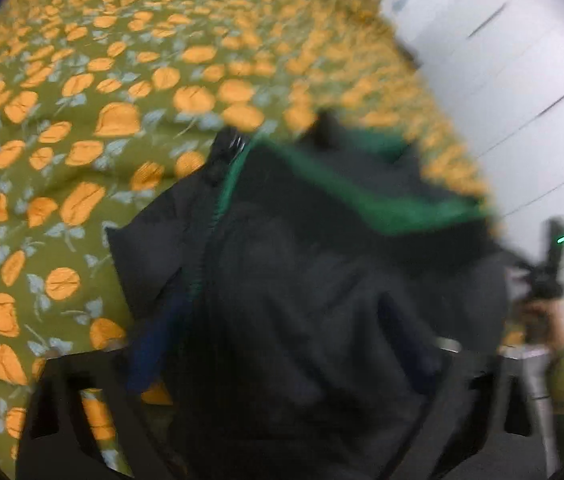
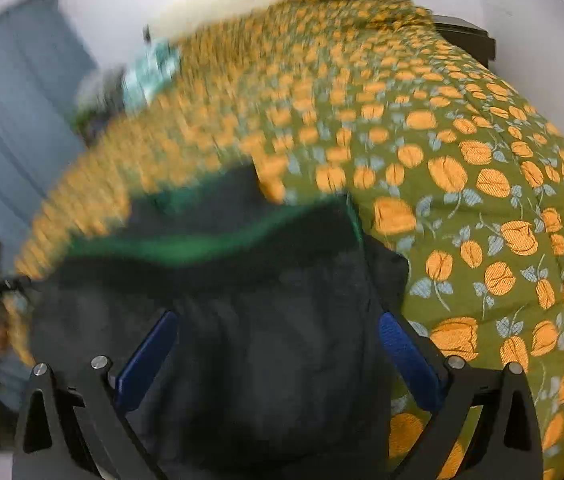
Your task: Fold large clothes
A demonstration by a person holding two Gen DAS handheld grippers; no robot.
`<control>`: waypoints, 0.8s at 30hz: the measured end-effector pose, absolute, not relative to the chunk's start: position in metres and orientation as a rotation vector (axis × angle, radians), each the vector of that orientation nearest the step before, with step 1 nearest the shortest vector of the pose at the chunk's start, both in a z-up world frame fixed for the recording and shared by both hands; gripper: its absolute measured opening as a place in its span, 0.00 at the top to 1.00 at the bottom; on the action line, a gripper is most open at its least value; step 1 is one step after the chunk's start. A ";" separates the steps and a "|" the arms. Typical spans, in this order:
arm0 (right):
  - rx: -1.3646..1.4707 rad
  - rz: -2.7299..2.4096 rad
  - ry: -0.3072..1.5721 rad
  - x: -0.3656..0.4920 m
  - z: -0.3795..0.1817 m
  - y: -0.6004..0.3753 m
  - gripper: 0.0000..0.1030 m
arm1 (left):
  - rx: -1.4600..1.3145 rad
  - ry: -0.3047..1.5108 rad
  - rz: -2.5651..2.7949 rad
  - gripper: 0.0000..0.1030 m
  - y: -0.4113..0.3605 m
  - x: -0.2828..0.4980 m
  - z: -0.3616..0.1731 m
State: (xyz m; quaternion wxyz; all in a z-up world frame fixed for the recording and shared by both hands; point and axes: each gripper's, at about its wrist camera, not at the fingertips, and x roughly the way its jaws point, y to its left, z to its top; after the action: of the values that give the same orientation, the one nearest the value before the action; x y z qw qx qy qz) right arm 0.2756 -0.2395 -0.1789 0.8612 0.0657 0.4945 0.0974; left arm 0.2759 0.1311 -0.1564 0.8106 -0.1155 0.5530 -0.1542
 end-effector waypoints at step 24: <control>0.123 -0.017 0.894 0.312 -0.239 -0.238 0.75 | -0.367 0.936 -0.034 0.60 0.150 0.307 -0.211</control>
State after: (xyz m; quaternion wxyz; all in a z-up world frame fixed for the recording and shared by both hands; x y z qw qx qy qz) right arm 0.3117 -0.2379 -0.2388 0.8999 0.0596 0.4319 -0.0081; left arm 0.3072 0.1501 -0.2112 0.8762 -0.1759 0.4484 -0.0161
